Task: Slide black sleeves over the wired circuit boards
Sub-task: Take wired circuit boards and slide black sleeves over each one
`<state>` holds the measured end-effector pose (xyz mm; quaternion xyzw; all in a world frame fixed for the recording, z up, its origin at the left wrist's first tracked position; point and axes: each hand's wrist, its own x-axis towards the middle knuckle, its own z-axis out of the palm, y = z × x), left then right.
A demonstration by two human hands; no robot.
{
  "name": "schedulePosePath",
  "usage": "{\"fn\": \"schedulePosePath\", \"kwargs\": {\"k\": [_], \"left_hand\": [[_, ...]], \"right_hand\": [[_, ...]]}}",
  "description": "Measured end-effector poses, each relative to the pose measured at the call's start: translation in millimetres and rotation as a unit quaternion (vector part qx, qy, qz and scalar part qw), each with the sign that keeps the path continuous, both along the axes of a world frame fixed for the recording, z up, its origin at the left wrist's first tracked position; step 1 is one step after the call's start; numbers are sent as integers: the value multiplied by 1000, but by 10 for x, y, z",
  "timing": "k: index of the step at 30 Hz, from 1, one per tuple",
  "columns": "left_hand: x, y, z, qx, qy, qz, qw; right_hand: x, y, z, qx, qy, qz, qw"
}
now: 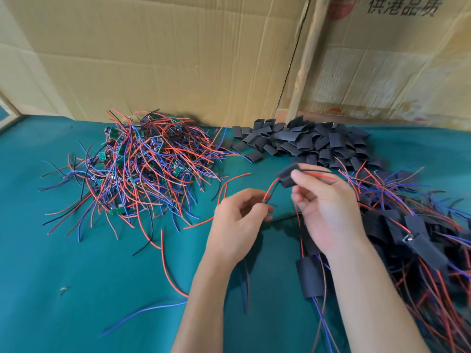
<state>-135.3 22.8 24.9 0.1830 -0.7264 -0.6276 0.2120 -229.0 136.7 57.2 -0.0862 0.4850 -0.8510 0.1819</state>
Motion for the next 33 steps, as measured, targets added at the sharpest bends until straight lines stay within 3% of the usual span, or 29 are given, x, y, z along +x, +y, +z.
{"fn": "schedulePosePath", "kwargs": {"k": [5,16,33], "left_hand": [[19,-3,-3,3,8,-2,1000],[39,-12,31,89,45,11,995],[44,-77,-4,160,110,47,980]], "right_hand": [[-91,95,7,-76,-51,-44,995],[-83,84,-2,-38,-17,-60,997],[45,-38,-93,154,132,-5,979]]}}
